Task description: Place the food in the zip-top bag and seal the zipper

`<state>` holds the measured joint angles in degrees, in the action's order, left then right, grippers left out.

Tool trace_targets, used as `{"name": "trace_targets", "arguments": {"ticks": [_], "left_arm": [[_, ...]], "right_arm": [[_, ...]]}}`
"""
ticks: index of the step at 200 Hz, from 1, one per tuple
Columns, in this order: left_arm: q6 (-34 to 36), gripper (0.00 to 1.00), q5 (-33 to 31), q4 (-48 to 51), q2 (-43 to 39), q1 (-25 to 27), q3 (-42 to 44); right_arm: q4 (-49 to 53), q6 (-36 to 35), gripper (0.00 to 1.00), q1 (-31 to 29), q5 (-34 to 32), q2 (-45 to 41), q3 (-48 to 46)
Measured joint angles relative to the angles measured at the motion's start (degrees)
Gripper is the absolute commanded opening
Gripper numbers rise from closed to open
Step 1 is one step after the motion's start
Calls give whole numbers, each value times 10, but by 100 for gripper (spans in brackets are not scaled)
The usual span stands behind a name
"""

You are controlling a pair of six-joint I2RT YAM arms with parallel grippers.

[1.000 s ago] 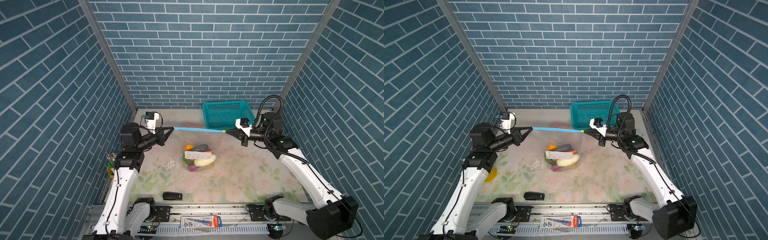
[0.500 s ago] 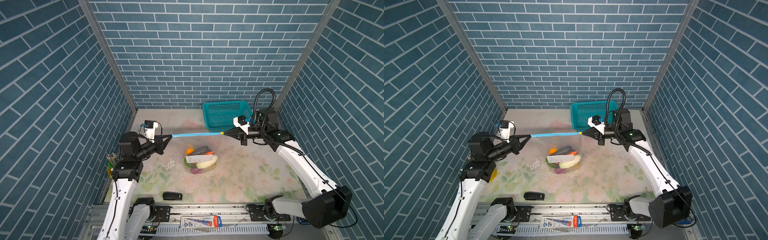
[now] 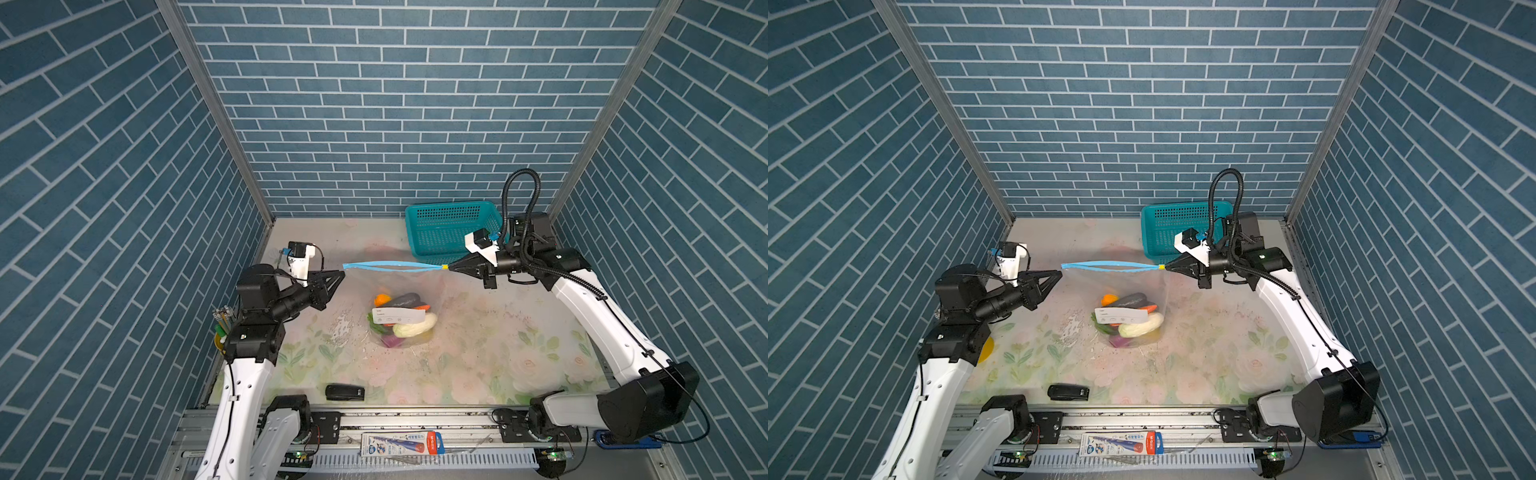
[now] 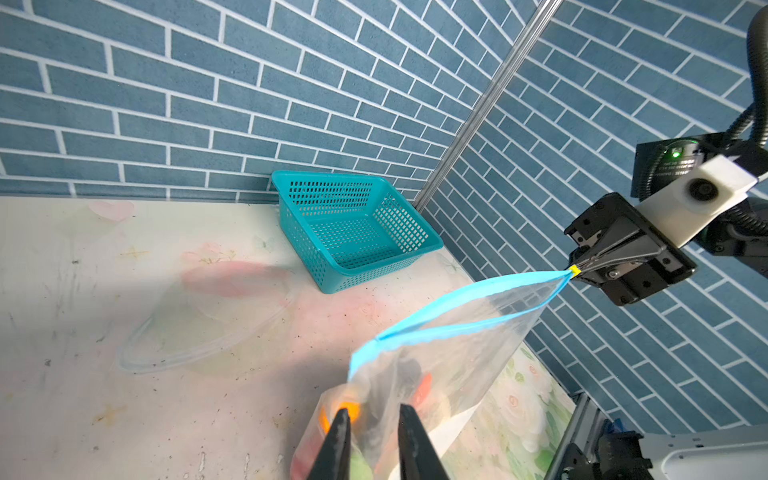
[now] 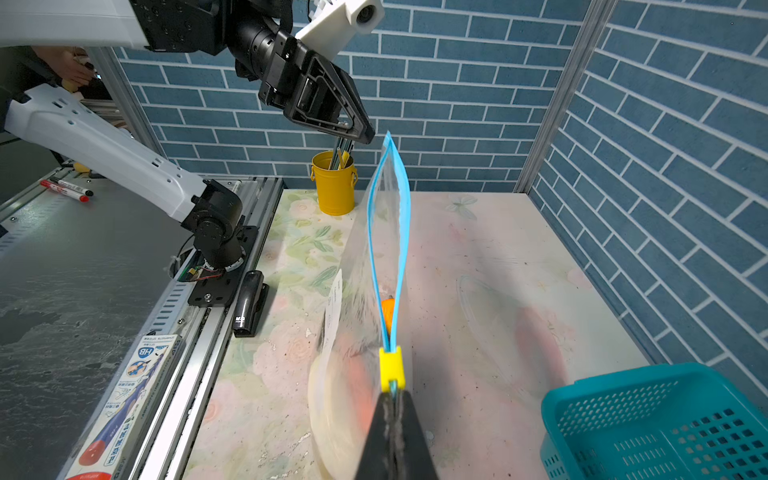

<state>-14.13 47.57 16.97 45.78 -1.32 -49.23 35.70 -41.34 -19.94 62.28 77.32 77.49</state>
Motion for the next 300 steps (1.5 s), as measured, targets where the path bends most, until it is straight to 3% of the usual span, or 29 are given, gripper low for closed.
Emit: {"name": "trace_targets", "arguments": {"ticks": [55, 106, 213, 300], "left_arm": [[38, 34, -4, 45, 22, 29, -89], [104, 40, -42, 89, 63, 134, -160], [232, 40, -66, 158, 236, 300, -317], [301, 39, -59, 208, 357, 379, -438]], "right_arm": [[52, -31, 0, -3, -2, 17, 41], [114, -71, 0, -7, -9, 38, 85], [193, -128, 0, -9, -16, 50, 113], [214, -156, 0, -9, -16, 50, 112]]}}
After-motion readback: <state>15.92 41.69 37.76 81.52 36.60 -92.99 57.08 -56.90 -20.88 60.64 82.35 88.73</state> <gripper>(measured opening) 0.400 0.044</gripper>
